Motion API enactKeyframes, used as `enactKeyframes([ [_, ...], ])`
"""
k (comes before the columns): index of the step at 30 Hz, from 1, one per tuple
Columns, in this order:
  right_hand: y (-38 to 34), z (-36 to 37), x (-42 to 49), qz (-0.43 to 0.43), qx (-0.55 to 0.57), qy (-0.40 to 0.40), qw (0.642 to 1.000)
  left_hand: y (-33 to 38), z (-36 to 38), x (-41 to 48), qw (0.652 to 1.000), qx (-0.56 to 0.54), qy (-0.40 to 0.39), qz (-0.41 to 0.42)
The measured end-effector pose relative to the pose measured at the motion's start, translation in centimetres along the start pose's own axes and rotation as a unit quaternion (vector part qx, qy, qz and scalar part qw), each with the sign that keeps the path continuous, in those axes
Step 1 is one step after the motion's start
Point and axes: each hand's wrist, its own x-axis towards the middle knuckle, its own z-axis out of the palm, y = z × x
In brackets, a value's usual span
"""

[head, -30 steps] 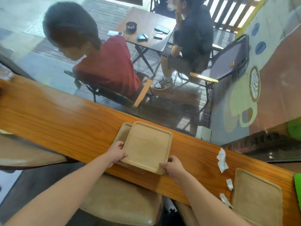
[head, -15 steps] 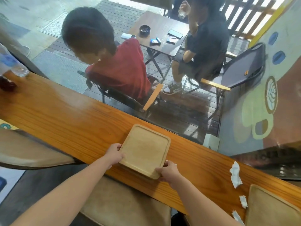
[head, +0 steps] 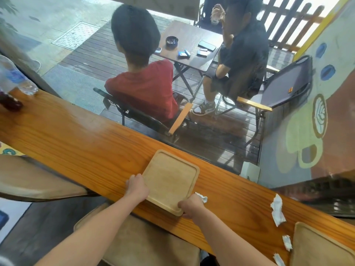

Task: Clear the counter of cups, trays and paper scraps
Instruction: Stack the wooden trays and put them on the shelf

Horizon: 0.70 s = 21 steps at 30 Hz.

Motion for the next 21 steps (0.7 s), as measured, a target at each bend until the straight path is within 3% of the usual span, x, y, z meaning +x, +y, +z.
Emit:
enactKeyframes([
  [13,2.3,-2.1,-2.6,0.014,0.021,-0.042,0.999,2.6,-0.1,-2.6,0.996,0.086,-0.010,-0.013],
  [21,9.0,-10.3,-6.3,-0.010,-0.029,0.061,0.998,12.4,3.9,-8.9,0.978,0.113,-0.076,0.158],
])
